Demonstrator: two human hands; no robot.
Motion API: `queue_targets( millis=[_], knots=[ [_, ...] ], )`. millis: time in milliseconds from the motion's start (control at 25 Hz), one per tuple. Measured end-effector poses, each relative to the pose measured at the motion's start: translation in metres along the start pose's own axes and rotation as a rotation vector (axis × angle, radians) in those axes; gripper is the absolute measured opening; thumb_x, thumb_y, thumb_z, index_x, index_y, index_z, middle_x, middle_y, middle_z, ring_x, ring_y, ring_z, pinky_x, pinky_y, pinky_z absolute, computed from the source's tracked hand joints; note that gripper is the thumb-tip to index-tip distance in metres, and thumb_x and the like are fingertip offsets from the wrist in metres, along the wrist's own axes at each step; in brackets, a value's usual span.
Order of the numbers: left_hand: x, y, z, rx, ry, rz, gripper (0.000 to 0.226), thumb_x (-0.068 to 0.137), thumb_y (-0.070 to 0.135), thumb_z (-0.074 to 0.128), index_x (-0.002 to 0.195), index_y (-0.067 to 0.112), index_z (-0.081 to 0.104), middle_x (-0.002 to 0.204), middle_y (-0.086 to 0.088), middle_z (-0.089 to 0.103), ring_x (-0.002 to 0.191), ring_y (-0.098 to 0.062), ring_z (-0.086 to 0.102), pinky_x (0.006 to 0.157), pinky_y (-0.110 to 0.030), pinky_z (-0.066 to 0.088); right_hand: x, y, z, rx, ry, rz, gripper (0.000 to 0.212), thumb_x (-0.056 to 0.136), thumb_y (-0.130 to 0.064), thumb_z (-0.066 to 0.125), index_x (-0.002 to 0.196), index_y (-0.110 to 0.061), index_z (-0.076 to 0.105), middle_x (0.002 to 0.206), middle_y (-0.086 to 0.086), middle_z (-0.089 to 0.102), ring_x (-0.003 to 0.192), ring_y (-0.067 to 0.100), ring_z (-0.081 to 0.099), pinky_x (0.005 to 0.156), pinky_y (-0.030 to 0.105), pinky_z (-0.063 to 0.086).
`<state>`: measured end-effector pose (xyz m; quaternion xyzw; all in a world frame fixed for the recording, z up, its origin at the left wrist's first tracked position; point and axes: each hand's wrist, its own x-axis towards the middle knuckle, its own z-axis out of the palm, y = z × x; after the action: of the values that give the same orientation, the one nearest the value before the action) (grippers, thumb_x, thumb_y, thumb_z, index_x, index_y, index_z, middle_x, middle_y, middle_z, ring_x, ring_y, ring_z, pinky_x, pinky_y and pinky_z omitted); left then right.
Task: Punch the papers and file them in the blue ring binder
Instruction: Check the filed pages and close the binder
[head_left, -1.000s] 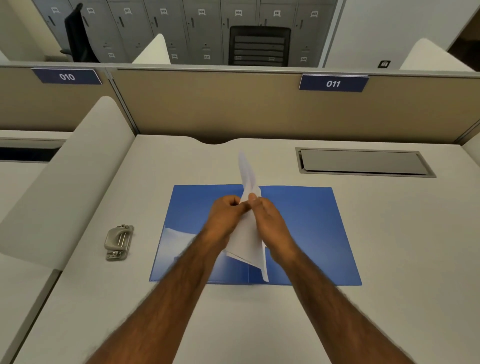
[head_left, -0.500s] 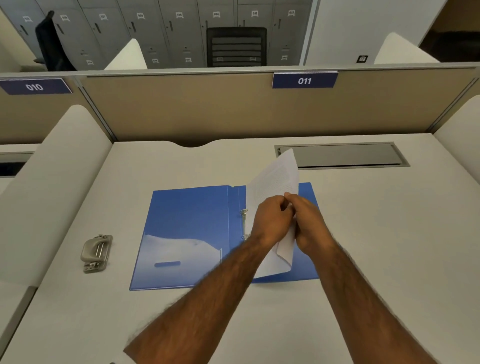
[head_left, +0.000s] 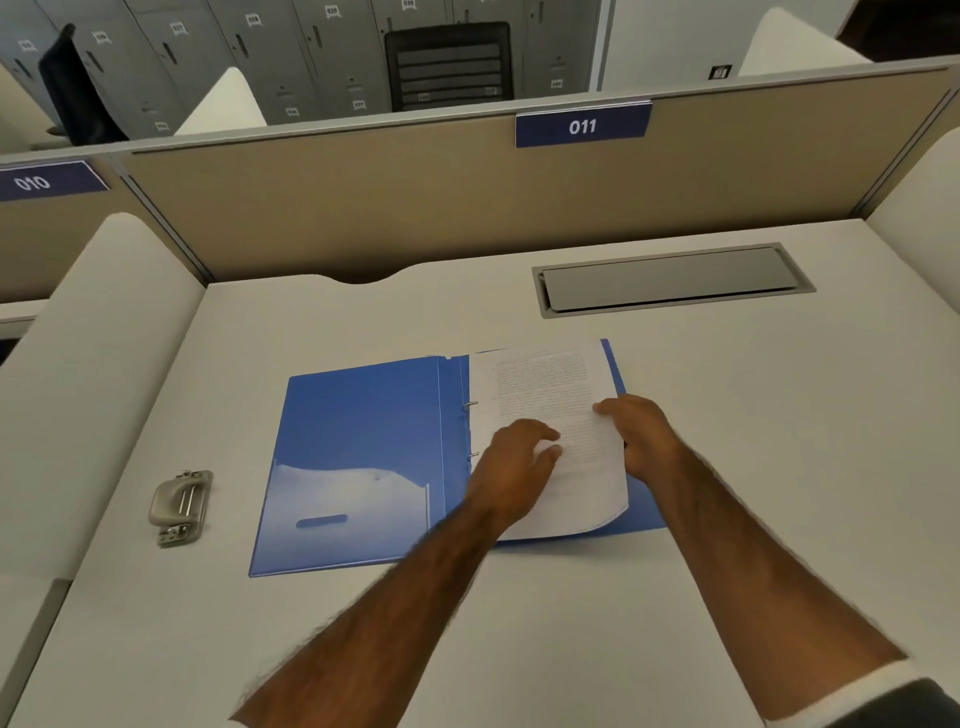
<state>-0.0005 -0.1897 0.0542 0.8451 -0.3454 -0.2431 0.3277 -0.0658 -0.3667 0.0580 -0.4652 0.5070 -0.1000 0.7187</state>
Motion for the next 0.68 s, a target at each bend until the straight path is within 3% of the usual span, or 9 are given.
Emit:
queue_targets(
  millis=[80,160,240,480,560,600,680],
  knots=[
    [-0.007,-0.029,-0.001,0.154,0.167,0.018,0.031,0.101,0.024,0.046,0.129,0.023,0.061,0.142,0.008,0.050,0.133,-0.015,0.042,0.111,-0.021,0.022,0.013,0.003,-0.006,-0.095,0.001,-0.055,0.012,0.090,0.005,0.059,0.086,-0.004,0.065,0.116,0.028,0.065,0.090,0.036,0.063,0.082,0.048,0.054],
    [-0.014,-0.057,-0.008,0.182,0.262,-0.088,0.036,0.101,0.018,0.044,0.135,0.022,0.057,0.145,0.008,0.045,0.139,-0.020,0.037,0.112,-0.019,0.019,0.024,0.004,-0.011,-0.198,0.016,-0.088,0.008,0.090,0.005,0.060,0.089,0.001,0.066,0.115,0.026,0.065,0.086,0.033,0.061,0.072,0.037,0.052],
    [-0.020,-0.078,-0.014,0.240,0.206,-0.159,0.041,0.101,0.022,0.047,0.142,0.021,0.049,0.155,0.001,0.037,0.144,-0.023,0.030,0.117,-0.030,0.022,0.034,0.006,-0.014,-0.281,0.026,-0.098,0.012,0.090,0.004,0.060,0.100,0.008,0.065,0.108,0.024,0.065,0.084,0.030,0.060,0.065,0.030,0.048],
    [-0.018,-0.087,-0.015,0.378,0.119,-0.088,0.050,0.099,0.043,0.048,0.146,0.026,0.043,0.154,-0.001,0.038,0.143,-0.022,0.032,0.119,-0.040,0.024,0.050,0.011,-0.013,-0.400,0.099,-0.148,0.006,0.087,0.000,0.061,0.085,-0.005,0.061,0.087,0.012,0.061,0.078,0.026,0.055,0.058,0.025,0.042],
    [-0.018,-0.088,-0.013,0.411,0.107,-0.091,0.055,0.097,0.046,0.049,0.147,0.025,0.040,0.154,0.000,0.039,0.143,-0.022,0.031,0.119,-0.040,0.023,0.046,0.014,-0.009,-0.514,0.179,-0.229,0.005,0.086,-0.003,0.058,0.082,-0.007,0.058,0.080,0.007,0.059,0.078,0.026,0.056,0.060,0.027,0.044],
    [-0.019,-0.089,-0.012,0.421,0.106,-0.093,0.057,0.097,0.047,0.050,0.147,0.025,0.039,0.154,0.001,0.038,0.143,-0.022,0.031,0.119,-0.040,0.022,0.041,0.017,-0.007,-0.610,0.227,-0.269,0.002,0.086,-0.008,0.057,0.086,-0.007,0.059,0.084,0.006,0.061,0.081,0.027,0.059,0.064,0.030,0.047],
    [-0.018,-0.090,-0.011,0.424,0.105,-0.094,0.058,0.096,0.048,0.051,0.147,0.025,0.038,0.154,0.001,0.037,0.144,-0.022,0.030,0.120,-0.041,0.022,0.029,0.028,-0.001,-0.891,0.345,-0.355,0.021,0.089,-0.018,0.055,0.108,-0.009,0.058,0.106,0.010,0.060,0.097,0.030,0.059,0.080,0.038,0.050]
  ],
)
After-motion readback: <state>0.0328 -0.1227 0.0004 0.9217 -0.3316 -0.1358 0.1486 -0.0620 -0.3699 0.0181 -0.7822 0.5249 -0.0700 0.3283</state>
